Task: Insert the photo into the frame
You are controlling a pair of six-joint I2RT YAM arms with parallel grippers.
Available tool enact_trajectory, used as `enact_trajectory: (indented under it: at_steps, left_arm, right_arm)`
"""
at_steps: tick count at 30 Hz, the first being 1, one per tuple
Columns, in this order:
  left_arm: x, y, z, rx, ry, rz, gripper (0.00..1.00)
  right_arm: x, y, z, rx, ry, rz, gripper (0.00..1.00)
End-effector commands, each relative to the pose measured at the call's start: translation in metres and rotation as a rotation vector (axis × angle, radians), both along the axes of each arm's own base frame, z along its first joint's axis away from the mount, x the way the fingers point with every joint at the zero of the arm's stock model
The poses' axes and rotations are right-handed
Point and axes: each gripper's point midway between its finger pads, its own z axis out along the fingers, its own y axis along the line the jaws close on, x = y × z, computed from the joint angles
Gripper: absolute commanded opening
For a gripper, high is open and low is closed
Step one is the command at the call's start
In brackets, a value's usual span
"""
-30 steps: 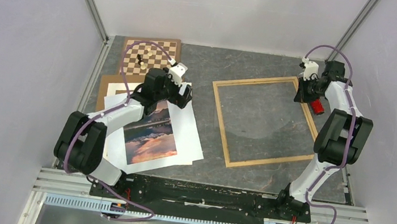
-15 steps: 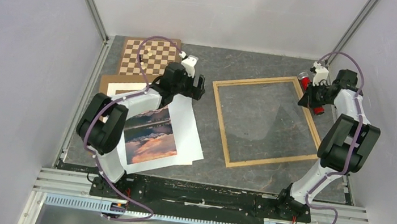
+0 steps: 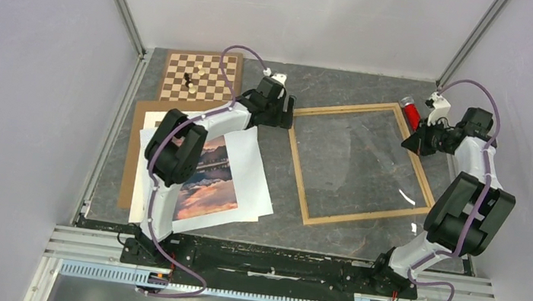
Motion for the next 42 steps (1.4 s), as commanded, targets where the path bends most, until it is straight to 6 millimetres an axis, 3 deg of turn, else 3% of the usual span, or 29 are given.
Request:
enact_trajectory:
  at_steps: [1,11,16,20,29,36,42]
  left_arm:
    - [0.000,-0.001,-0.019,0.022,0.114,0.119,0.89]
    - [0.010,-0.010,-0.034,0.039,0.177,0.153,0.85]
    - [0.002,-0.015,-0.028,-0.004,0.200,0.115,0.88]
    - [-0.005,-0.018,-0.010,-0.089,0.182,0.032,0.92]
    - [-0.026,-0.021,0.036,-0.227,0.126,-0.249,0.94]
    - [-0.028,-0.006,0.057,-0.291,0.079,-0.366,0.94]
    - [-0.039,0.000,0.055,-0.305,0.064,-0.476,0.94]
  right_arm:
    - [-0.001,0.002,0.015,0.001,-0.084,0.037,0.00]
    - [-0.010,0.001,0.006,0.001,-0.082,0.052,0.00]
    - [-0.014,0.008,0.004,0.038,-0.108,0.097,0.00]
    - [-0.021,0.015,0.006,0.084,-0.161,0.146,0.00]
    - [-0.024,0.026,0.045,0.154,-0.298,0.208,0.00]
    - [-0.024,0.029,0.066,0.182,-0.343,0.211,0.00]
    - [-0.027,0.031,0.084,0.227,-0.391,0.217,0.00]
